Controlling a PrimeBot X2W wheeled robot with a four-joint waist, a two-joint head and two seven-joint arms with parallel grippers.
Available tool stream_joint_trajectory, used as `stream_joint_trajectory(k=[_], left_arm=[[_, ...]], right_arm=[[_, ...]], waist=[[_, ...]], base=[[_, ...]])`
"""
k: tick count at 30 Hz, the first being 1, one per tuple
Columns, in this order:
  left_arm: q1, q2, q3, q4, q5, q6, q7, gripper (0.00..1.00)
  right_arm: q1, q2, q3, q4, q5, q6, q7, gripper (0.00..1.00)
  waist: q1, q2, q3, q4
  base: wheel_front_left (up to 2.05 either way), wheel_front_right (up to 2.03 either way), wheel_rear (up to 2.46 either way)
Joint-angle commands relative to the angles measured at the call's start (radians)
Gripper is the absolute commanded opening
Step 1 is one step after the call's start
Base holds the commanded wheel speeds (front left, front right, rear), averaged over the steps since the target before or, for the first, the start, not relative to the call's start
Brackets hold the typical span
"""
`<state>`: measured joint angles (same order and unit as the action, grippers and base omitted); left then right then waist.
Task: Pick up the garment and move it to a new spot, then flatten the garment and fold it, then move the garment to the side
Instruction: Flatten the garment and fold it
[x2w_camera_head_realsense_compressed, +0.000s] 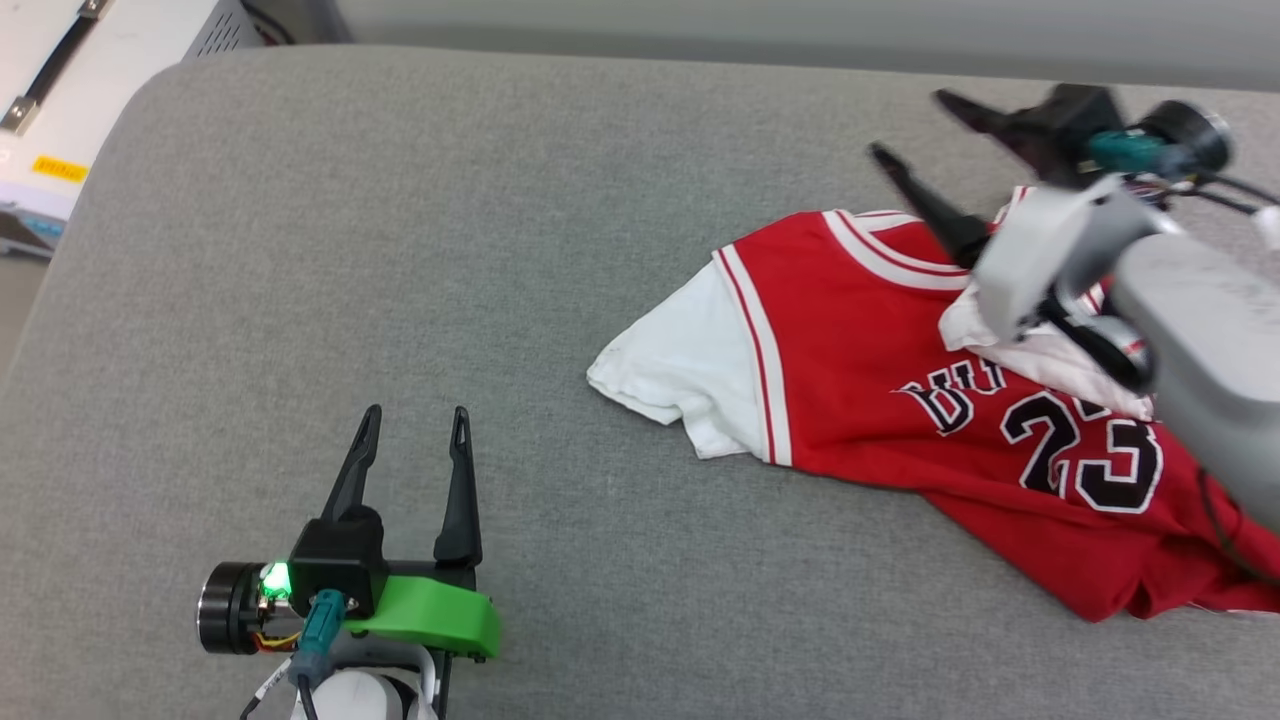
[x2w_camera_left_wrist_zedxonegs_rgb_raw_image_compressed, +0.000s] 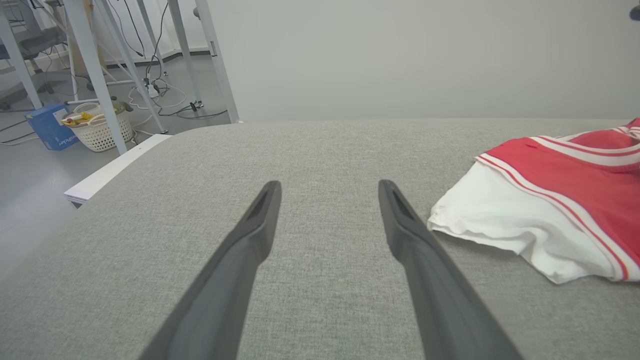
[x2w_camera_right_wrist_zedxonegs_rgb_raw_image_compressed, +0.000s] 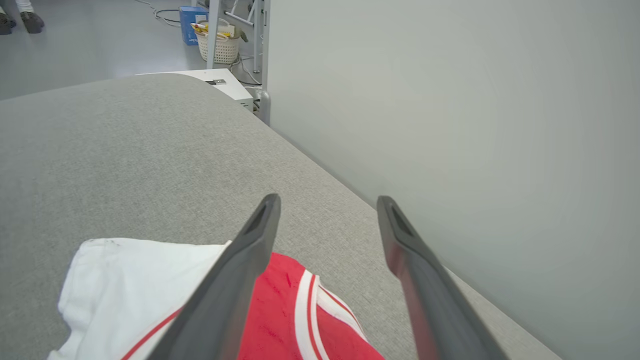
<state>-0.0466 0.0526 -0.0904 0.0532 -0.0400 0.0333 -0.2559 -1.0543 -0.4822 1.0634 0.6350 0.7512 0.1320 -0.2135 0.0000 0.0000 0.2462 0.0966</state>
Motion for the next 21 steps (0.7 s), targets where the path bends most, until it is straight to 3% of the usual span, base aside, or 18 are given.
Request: stream_joint_trajectory(k=[1,6,11,17,21], left_arm=[[0.014,-0.002,0.004,-0.005,0.01,-0.003,-0.006,1.0],[0.03,-0.002,0.006,-0.013,0.015,-0.005,-0.006,1.0],[0.029,-0.002,0.006,-0.016,0.019,-0.013,-0.006,1.0],[0.014,-0.002,0.004,-0.023,0.021,-0.02,-0.006,1.0],[-0.002,-0.002,-0.002,-0.029,0.018,-0.019,-0.006,1.0]], right_arm=[[0.027,-0.037,-0.024,-0.03,-0.004,-0.001,0.02,1.0],[0.055,-0.195,-0.096,-0.154,-0.013,-0.001,0.144,1.0],[0.102,-0.318,-0.141,-0.286,0.048,-0.001,0.345,1.0],[0.146,-0.407,-0.13,-0.421,0.14,-0.001,0.557,1.0],[0.17,-0.421,-0.109,-0.437,0.143,-0.001,0.652,1.0]], waist=[[0.0,0.0,-0.039,-0.035],[0.0,0.0,-0.051,-0.048],[0.0,0.0,-0.046,-0.048],[0.0,0.0,-0.018,-0.035],[0.0,0.0,0.01,-0.022]], base=[[0.0,0.0,0.0],[0.0,0.0,0.0],[0.0,0.0,0.0],[0.0,0.0,0.0],[0.0,0.0,0.0]])
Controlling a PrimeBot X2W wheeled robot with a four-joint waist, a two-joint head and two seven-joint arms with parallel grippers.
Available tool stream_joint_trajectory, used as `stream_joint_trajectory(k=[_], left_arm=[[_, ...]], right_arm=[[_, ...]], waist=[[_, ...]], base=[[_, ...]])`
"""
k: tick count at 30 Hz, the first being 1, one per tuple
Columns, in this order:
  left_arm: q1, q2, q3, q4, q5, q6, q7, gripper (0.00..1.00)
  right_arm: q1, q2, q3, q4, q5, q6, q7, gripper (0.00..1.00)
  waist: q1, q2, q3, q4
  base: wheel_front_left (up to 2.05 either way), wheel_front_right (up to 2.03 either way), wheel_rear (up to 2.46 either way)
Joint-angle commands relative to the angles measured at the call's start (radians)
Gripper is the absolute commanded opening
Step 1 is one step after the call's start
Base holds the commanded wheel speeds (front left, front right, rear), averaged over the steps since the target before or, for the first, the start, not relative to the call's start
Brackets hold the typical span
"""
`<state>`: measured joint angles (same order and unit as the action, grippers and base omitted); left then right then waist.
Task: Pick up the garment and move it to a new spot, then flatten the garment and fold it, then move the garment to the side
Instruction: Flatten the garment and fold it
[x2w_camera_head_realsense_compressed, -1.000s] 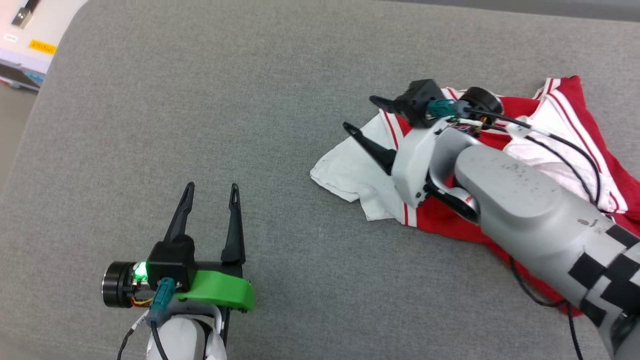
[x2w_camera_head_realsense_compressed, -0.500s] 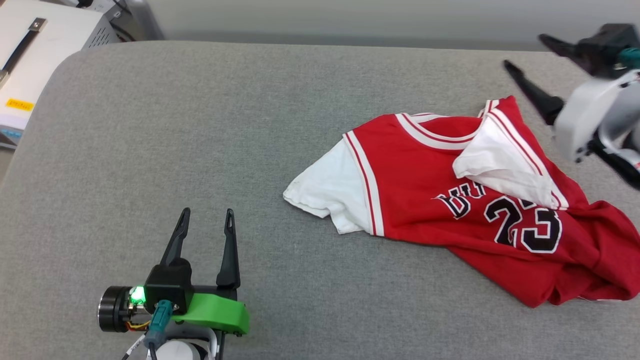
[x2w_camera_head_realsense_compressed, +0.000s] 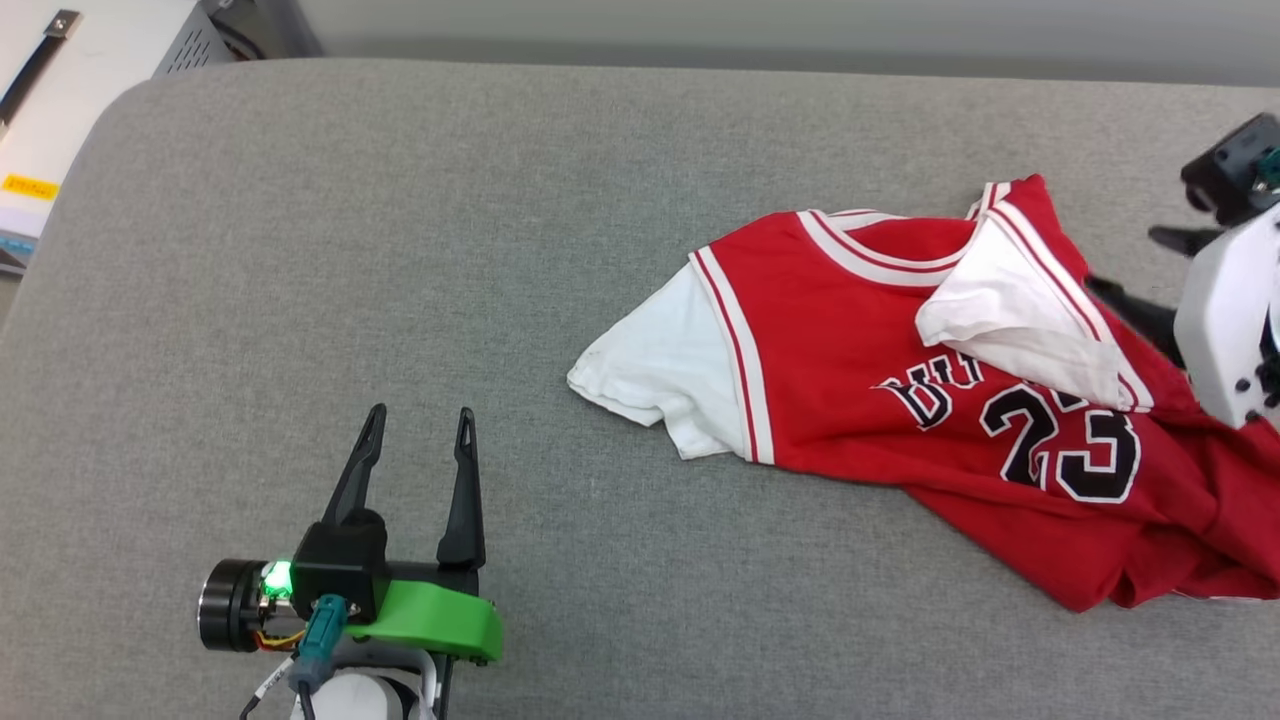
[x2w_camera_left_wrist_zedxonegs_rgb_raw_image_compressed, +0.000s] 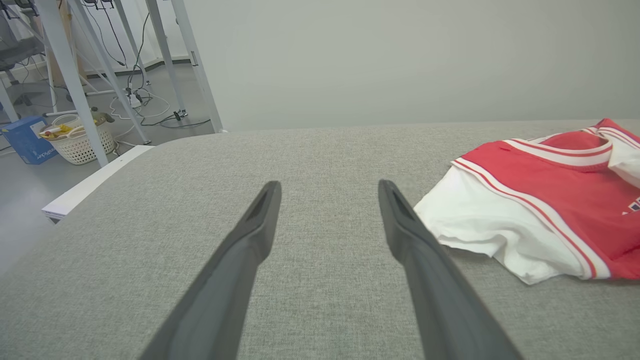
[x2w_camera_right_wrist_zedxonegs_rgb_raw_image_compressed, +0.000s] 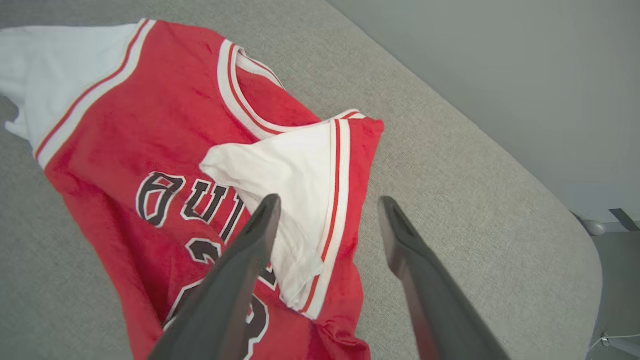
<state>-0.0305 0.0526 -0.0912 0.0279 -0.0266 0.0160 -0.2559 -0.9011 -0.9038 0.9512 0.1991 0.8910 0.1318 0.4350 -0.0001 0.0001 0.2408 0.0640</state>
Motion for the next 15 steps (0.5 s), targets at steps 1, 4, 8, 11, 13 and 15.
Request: stream_joint_trajectory(k=[1,4,8,11,13,15], left_arm=[[-0.023,-0.002,-0.004,-0.005,0.004,-0.001,-0.006,1.0],[-0.035,-0.002,-0.007,-0.007,0.001,0.001,-0.006,1.0],[-0.06,-0.002,-0.01,-0.012,-0.002,0.003,-0.006,1.0],[-0.078,-0.002,-0.011,-0.014,-0.004,0.004,-0.006,1.0],[-0.09,-0.002,-0.012,-0.014,-0.005,0.003,-0.006,1.0],[-0.1,-0.002,-0.013,-0.013,-0.006,0.003,-0.006,1.0]], right_arm=[[0.025,0.005,0.009,0.004,0.002,-0.001,0.024,1.0],[0.038,0.02,0.028,0.028,-0.019,-0.001,0.057,1.0],[0.042,0.051,0.043,0.084,-0.05,-0.001,0.059,1.0],[0.039,0.085,0.051,0.142,-0.068,-0.001,0.042,1.0],[0.035,0.098,0.081,0.173,-0.091,-0.001,0.037,1.0],[0.034,0.109,0.118,0.198,-0.11,-0.001,0.031,1.0]], waist=[[0.0001,-0.0001,0.024,0.015],[0.0001,-0.0001,0.049,0.025],[0.0001,-0.0001,0.097,0.041],[0.0001,-0.0001,0.131,0.049],[0.0001,-0.0001,0.15,0.053],[0.0001,-0.0001,0.16,0.056]], base=[[0.0,0.0,0.0],[0.0,0.0,0.0],[0.0,0.0,0.0],[0.0,0.0,0.0],[0.0,0.0,0.0],[0.0,0.0,0.0]])
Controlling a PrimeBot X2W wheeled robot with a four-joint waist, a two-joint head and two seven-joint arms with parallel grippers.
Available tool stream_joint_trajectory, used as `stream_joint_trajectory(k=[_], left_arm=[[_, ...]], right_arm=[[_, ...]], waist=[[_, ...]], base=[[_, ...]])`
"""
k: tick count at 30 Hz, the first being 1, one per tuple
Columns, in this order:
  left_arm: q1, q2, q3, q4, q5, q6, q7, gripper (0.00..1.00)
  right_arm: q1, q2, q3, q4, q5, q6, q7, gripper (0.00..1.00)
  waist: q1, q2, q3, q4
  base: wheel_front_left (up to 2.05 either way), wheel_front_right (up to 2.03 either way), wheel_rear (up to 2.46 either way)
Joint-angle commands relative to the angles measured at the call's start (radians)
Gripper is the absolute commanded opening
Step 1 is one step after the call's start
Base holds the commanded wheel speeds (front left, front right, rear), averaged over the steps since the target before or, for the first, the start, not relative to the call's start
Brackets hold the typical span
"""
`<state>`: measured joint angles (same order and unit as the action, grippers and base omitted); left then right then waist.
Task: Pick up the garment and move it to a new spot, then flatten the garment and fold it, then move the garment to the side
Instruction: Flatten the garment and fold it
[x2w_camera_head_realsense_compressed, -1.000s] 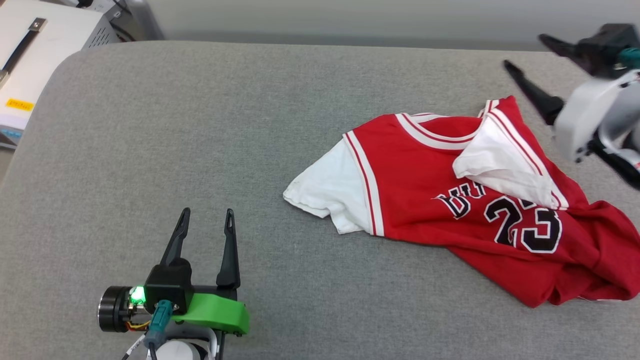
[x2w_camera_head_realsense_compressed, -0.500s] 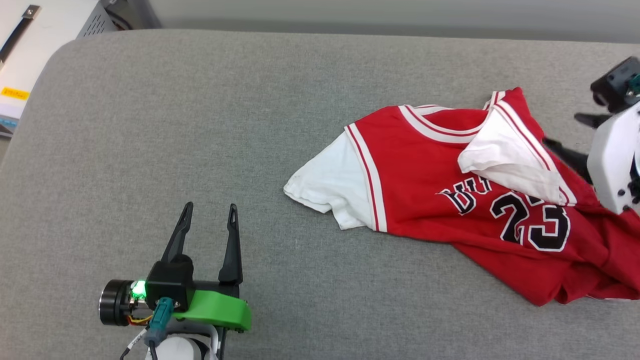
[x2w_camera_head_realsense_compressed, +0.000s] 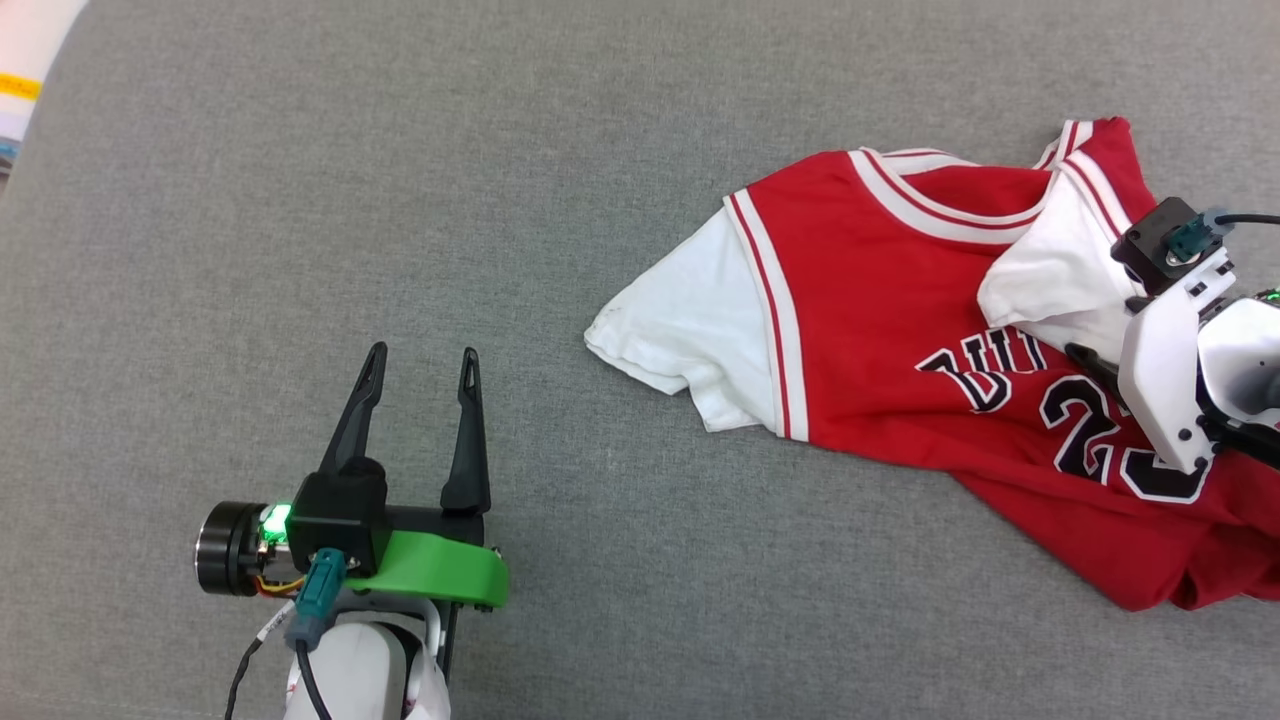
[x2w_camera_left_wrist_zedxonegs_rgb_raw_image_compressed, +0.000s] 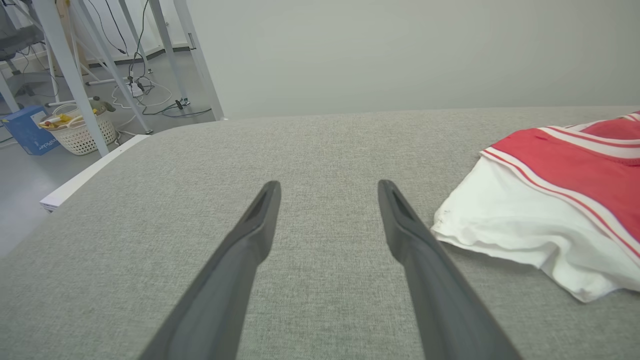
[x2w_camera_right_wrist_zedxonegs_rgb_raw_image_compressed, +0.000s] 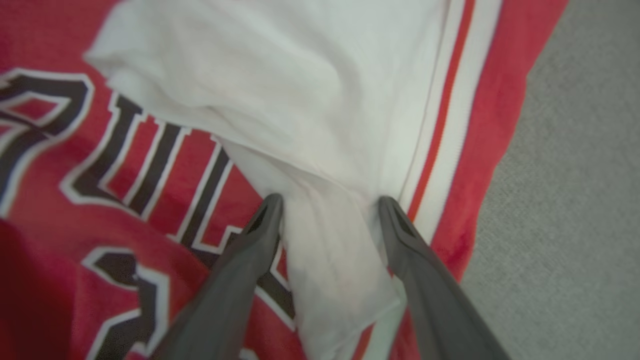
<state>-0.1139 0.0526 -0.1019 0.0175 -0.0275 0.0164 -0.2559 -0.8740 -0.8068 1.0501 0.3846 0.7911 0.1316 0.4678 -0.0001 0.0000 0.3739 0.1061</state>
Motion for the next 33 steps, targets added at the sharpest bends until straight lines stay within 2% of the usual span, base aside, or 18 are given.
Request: stream_joint_trajectory(k=[1,5,6,7,10,15,21,26,33], left_arm=[[-0.019,-0.002,-0.002,-0.001,-0.006,0.004,-0.006,1.0],[-0.025,-0.002,-0.001,0.004,-0.009,0.011,-0.006,1.0],[-0.023,-0.002,0.0,0.006,-0.009,0.013,-0.006,1.0],[-0.018,-0.002,0.002,0.011,-0.009,0.013,-0.006,1.0],[0.002,-0.002,0.014,0.014,-0.005,0.014,-0.006,1.0],[0.027,-0.002,0.019,0.008,-0.002,0.013,-0.006,1.0],[0.038,-0.002,0.02,0.005,0.001,0.012,-0.006,1.0],[0.043,-0.002,0.022,0.006,0.003,0.009,-0.006,1.0],[0.043,-0.002,0.018,0.01,0.003,0.005,-0.006,1.0]], right_arm=[[0.006,0.015,0.037,0.021,-0.023,-0.001,-0.007,1.0],[0.004,0.031,0.073,0.059,-0.024,-0.001,-0.053,1.0],[0.002,0.035,0.076,0.064,-0.023,-0.001,-0.075,0.27],[-0.001,0.038,0.068,0.07,-0.012,-0.001,-0.141,0.0],[0.023,0.038,-0.002,0.016,0.06,-0.001,-0.258,0.0],[0.086,0.016,-0.111,-0.073,0.139,-0.001,-0.336,0.0],[0.22,0.008,-0.309,-0.13,0.291,-0.001,-0.431,0.0],[0.343,0.019,-0.465,-0.115,0.478,-0.001,-0.489,0.0],[0.475,0.054,-0.681,0.001,0.762,-0.001,-0.577,0.0]], waist=[[0.0001,0.0,0.029,0.014],[0.0001,0.0,0.026,0.009],[0.0001,0.0,0.02,0.006],[0.0001,0.0,-0.003,-0.003],[0.0001,0.0,-0.051,-0.027],[0.0001,0.0,-0.077,-0.052],[0.0001,0.0,-0.08,-0.07],[0.0001,0.0,-0.078,-0.075],[0.0001,0.0,-0.073,-0.068]], base=[[0.0,0.0,0.0],[0.0,0.0,0.0],[0.0,0.0,0.0],[0.0,0.0,0.0],[0.0,0.0,0.0],[0.0,0.0,0.0],[0.0,0.0,0.0],[0.0,0.0,0.0],[0.0,0.0,0.0]])
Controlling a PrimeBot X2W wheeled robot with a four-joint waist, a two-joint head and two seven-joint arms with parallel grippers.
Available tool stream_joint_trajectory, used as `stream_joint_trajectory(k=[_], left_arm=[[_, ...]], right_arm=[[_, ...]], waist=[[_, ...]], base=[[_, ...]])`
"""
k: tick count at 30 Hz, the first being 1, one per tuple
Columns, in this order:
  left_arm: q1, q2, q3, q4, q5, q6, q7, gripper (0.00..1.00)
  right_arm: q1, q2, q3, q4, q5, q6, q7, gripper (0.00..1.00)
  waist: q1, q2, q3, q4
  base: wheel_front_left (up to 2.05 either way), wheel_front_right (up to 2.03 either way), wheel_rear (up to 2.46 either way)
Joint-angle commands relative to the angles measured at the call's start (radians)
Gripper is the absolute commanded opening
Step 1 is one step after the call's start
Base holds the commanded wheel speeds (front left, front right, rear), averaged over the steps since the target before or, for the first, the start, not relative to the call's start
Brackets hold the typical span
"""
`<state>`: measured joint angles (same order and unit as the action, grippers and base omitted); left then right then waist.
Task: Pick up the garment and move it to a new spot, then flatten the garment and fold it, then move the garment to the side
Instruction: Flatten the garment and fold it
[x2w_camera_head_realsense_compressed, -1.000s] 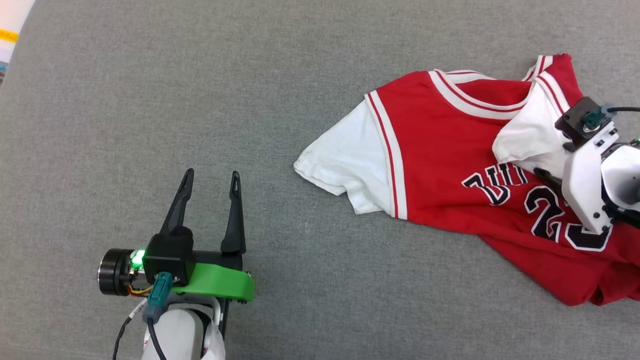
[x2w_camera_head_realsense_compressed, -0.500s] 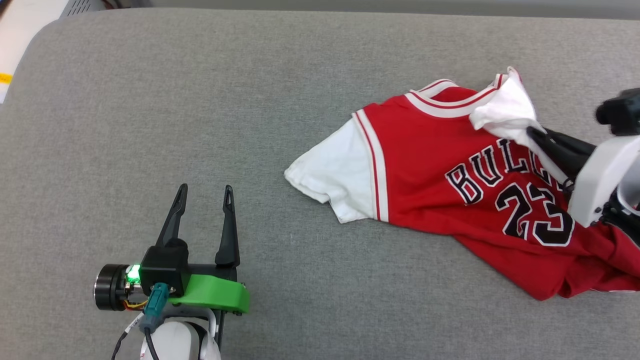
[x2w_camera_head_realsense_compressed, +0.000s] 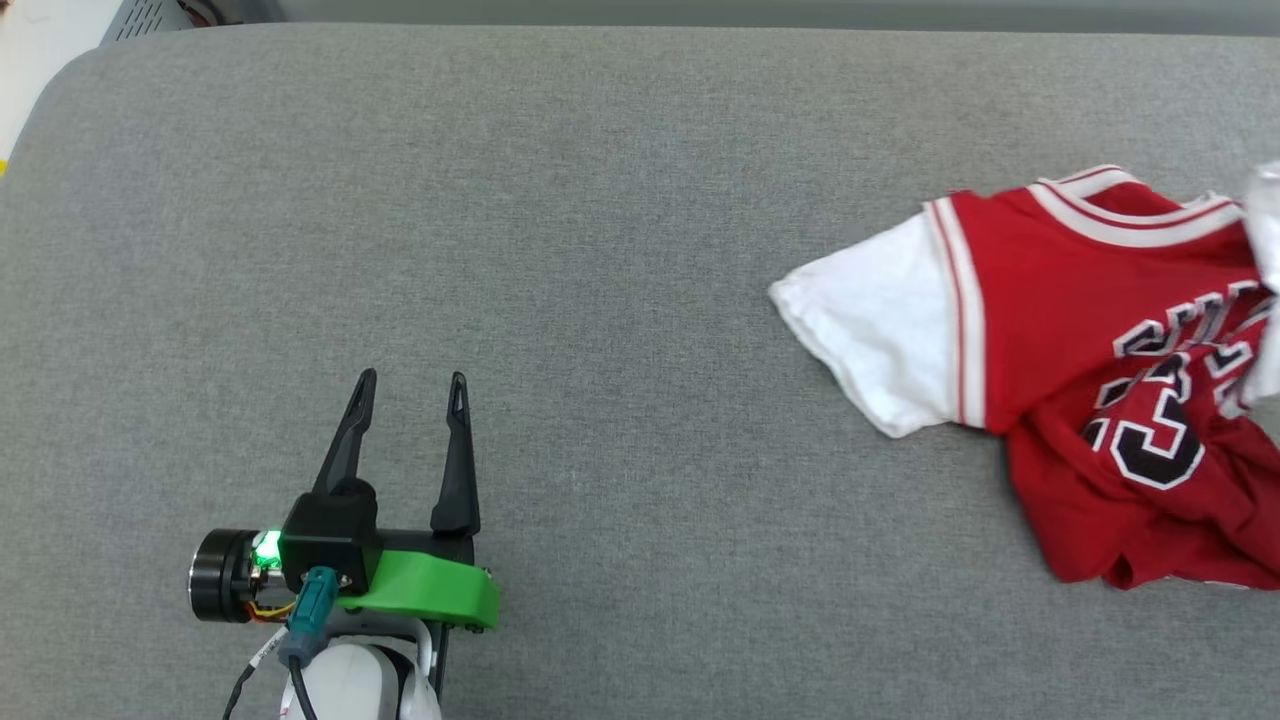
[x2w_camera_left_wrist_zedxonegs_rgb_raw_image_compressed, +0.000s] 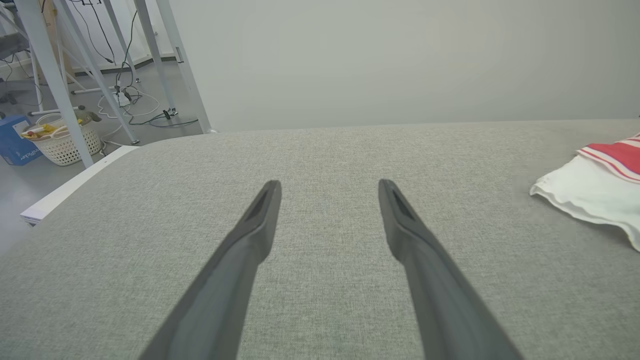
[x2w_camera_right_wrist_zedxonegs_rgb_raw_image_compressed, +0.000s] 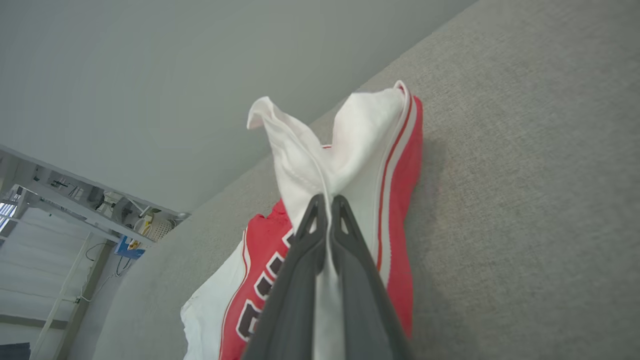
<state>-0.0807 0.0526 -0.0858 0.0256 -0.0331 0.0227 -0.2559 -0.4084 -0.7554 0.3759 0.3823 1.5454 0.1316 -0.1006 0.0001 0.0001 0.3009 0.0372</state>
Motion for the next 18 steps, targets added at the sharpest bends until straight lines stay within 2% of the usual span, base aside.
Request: stream_joint_trajectory(k=[1,4,7,11,18], left_arm=[[0.009,-0.002,0.002,0.003,0.009,-0.002,-0.006,1.0],[0.01,-0.002,0.002,0.005,0.009,-0.002,-0.006,1.0],[0.011,-0.002,0.002,0.005,0.008,-0.001,-0.006,1.0],[0.014,-0.002,0.002,0.006,0.008,0.001,-0.006,1.0],[0.011,-0.002,-0.005,0.013,0.005,0.002,-0.006,1.0]], right_arm=[[0.023,0.005,-0.029,0.02,0.034,-0.001,-0.02,0.0],[0.066,0.007,-0.091,0.077,0.105,-0.001,-0.051,0.0],[0.099,-0.003,-0.111,0.138,0.117,-0.001,-0.077,0.0],[0.115,-0.012,-0.084,0.24,0.076,-0.001,-0.098,0.0],[0.03,0.043,-0.036,0.471,0.037,-0.001,-0.09,0.0]], waist=[[-0.0001,-0.0001,0.001,0.002],[-0.0001,-0.0001,0.0,0.006],[-0.0001,-0.0001,-0.001,0.007],[-0.0001,-0.0001,-0.001,0.004],[-0.0001,-0.0001,-0.008,-0.003]], base=[[0.0,0.0,0.0],[0.0,0.0,0.0],[0.0,0.0,0.0],[0.0,0.0,0.0],[0.0,0.0,0.0]])
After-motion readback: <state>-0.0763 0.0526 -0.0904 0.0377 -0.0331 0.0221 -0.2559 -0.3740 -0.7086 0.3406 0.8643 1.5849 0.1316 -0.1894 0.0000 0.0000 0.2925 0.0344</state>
